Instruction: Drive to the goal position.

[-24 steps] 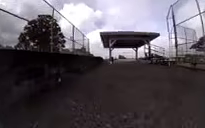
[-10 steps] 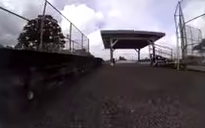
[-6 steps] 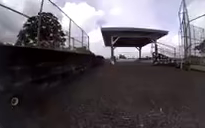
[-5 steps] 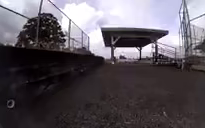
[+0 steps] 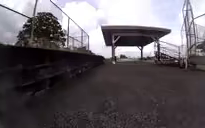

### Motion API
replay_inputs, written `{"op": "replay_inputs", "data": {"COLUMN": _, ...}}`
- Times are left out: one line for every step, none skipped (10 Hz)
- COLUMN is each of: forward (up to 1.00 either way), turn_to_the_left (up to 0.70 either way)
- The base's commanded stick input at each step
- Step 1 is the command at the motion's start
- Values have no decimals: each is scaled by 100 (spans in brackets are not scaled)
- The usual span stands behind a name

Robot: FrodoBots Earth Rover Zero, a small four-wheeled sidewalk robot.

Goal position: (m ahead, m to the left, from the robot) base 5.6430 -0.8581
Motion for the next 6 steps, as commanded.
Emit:
{"op": "replay_inputs", "data": {"forward": 85, "turn_to_the_left": 0}}
{"op": "replay_inputs", "data": {"forward": 85, "turn_to_the_left": 0}}
{"op": "replay_inputs", "data": {"forward": 85, "turn_to_the_left": 0}}
{"op": "replay_inputs", "data": {"forward": 85, "turn_to_the_left": 0}}
{"op": "replay_inputs", "data": {"forward": 85, "turn_to_the_left": 0}}
{"op": "replay_inputs", "data": {"forward": 85, "turn_to_the_left": 0}}
